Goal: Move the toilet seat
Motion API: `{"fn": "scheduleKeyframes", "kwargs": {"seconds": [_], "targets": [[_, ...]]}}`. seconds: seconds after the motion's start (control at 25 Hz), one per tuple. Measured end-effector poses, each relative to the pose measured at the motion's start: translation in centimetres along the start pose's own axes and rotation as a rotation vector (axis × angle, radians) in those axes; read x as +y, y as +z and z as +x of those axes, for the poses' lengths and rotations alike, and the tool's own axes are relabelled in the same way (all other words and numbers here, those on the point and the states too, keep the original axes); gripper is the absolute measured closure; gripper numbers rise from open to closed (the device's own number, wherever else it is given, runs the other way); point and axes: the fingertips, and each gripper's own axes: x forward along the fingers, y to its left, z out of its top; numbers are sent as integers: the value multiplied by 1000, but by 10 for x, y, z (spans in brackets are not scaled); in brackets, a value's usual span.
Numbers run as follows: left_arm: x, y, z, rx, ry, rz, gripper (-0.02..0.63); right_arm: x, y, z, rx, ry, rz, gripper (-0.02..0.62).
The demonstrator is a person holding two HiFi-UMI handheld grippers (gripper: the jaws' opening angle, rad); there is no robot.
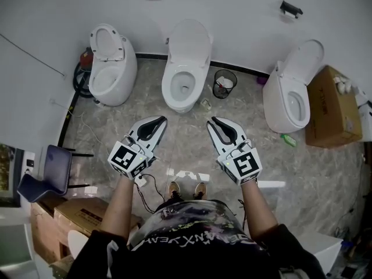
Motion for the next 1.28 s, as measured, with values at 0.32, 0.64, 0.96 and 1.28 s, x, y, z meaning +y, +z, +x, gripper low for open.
{"fn": "scheduleKeyframes", "kwargs": {"seconds": [0.32, 0.64, 0.96, 1.28], "targets": [[2, -3, 3, 11, -8, 3, 492, -4, -2, 3, -46, 19, -7, 485], [8, -12, 9, 30, -13, 4, 391, -10, -7, 6, -19, 19, 20, 414], [19, -11, 12, 31, 7, -4, 256, -15, -8, 11, 18, 23, 35, 279], [24, -14, 5, 45, 11, -8, 159, -10, -8, 14, 44, 50, 58, 98]]}}
